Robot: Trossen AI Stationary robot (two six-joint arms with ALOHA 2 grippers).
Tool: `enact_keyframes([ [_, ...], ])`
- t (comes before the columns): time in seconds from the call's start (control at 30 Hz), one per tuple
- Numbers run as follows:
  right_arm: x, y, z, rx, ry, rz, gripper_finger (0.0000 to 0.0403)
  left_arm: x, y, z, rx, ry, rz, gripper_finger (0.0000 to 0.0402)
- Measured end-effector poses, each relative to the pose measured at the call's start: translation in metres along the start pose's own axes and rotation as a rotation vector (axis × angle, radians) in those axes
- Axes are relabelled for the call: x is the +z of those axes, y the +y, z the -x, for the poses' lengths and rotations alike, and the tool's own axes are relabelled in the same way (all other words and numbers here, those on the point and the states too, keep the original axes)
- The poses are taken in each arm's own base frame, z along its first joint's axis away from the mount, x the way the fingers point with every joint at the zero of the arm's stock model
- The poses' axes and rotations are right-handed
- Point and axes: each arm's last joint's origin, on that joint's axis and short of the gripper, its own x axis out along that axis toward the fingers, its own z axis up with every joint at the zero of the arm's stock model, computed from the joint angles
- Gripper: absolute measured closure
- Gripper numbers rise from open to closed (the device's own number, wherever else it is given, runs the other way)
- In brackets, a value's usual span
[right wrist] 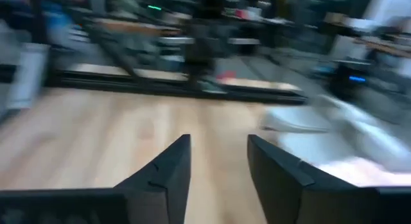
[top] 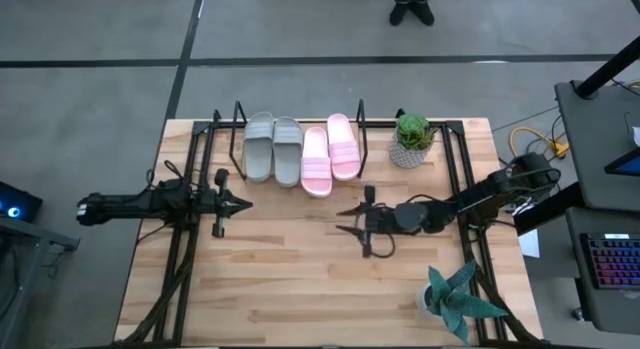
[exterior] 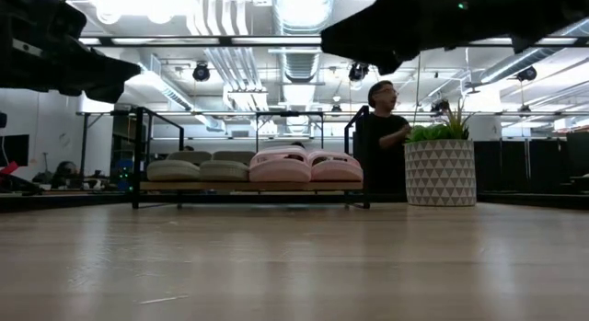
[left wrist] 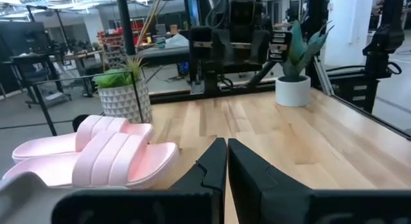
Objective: Pick and place slides into the shelf
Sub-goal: Return to Home Position
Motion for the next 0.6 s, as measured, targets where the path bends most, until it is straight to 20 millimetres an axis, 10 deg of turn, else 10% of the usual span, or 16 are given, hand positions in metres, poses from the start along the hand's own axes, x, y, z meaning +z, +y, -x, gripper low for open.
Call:
enact_keyframes([
  [0.3,-0.020,-0.039,0.001,-0.006,-0.017,-0.013,0.0383,0.000,0.000,0.000,0.002,0.000,-0.004,0.0401],
  [0.6,-0.018,-0.078,0.045,-0.074,-0.052,0.012,0.0394,-0.002,0.000,-0.001,0.010,0.002,-0.020,0.0401],
])
